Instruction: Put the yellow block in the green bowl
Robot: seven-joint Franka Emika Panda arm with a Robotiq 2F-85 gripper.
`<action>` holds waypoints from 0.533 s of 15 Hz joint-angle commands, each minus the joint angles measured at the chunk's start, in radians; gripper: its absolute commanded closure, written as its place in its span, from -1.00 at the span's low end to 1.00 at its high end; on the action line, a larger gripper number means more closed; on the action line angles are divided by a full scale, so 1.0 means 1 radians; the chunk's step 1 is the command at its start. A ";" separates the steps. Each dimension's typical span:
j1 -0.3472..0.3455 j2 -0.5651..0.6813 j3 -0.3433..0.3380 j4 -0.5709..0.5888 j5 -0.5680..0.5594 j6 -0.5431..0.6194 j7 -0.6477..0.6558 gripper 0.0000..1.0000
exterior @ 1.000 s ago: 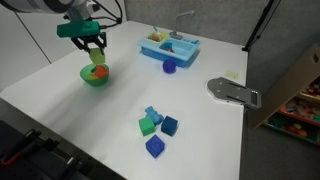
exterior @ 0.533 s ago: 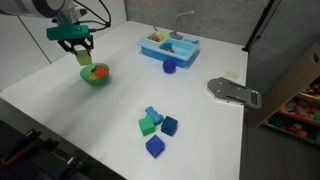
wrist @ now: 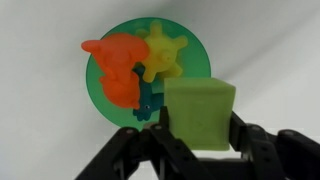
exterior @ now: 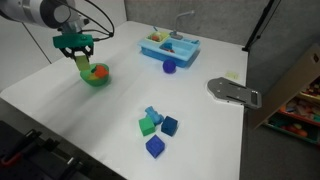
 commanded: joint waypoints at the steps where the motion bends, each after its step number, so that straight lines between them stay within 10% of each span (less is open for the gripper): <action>1: -0.040 0.049 0.035 0.038 0.022 -0.006 -0.062 0.42; 3: -0.047 0.063 0.038 0.046 0.017 -0.012 -0.065 0.42; 4: -0.050 0.067 0.039 0.048 0.015 -0.018 -0.066 -0.58; 8: -0.048 0.064 0.030 0.052 0.006 -0.028 -0.053 -0.99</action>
